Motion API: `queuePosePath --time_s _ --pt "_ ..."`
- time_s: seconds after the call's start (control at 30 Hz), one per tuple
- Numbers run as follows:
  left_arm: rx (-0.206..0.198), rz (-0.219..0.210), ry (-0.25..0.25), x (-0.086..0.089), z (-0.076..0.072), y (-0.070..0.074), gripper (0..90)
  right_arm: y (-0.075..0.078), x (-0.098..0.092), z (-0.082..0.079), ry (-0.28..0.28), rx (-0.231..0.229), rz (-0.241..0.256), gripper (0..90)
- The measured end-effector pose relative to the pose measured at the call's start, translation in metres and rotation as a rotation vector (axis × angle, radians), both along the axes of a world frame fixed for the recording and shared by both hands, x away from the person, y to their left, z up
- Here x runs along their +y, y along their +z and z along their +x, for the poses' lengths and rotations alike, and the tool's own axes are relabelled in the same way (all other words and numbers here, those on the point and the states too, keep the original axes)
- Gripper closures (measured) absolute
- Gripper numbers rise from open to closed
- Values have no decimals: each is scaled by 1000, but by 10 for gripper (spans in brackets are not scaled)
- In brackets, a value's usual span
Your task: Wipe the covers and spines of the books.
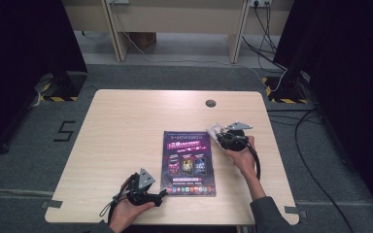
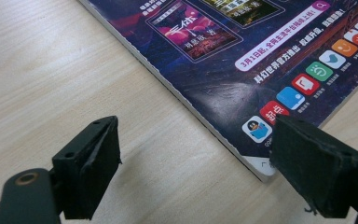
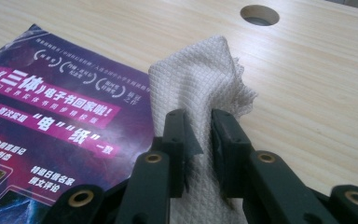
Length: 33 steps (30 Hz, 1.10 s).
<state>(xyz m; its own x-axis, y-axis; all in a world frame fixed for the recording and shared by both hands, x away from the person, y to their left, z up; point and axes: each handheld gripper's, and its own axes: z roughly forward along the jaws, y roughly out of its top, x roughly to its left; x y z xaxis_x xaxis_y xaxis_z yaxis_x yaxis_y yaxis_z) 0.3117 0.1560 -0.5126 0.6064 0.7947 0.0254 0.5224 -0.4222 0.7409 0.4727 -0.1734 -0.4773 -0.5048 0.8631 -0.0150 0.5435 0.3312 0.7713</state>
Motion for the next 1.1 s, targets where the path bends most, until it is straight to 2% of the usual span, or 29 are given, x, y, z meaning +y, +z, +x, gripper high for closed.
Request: queuePosePath --time_s 0.1,0.27,0.33,0.47,0.67,0.8,0.97,1.1 --pt "3 1 -3 0 1 0 153 -4 9 1 25 2 -35 764" --pt "1 3 -3 0 0 0 154 -21 28 5 63 35 -92 763" --pt "5 0 -2 0 1 0 153 -21 32 5 68 20 -125 759" --pt "4 5 -3 0 0 0 154 -22 30 10 55 24 -108 751" --pt "4 4 -2 0 1 0 153 -24 29 25 7 11 -131 753" --pt "-4 7 -3 0 0 0 161 -21 20 30 -13 9 -94 770" --pt "-4 10 -3 0 -1 1 163 1 1 25 -42 -30 -33 773" --pt "-2 -3 2 0 -1 0 162 19 -18 13 -51 -63 -11 773"
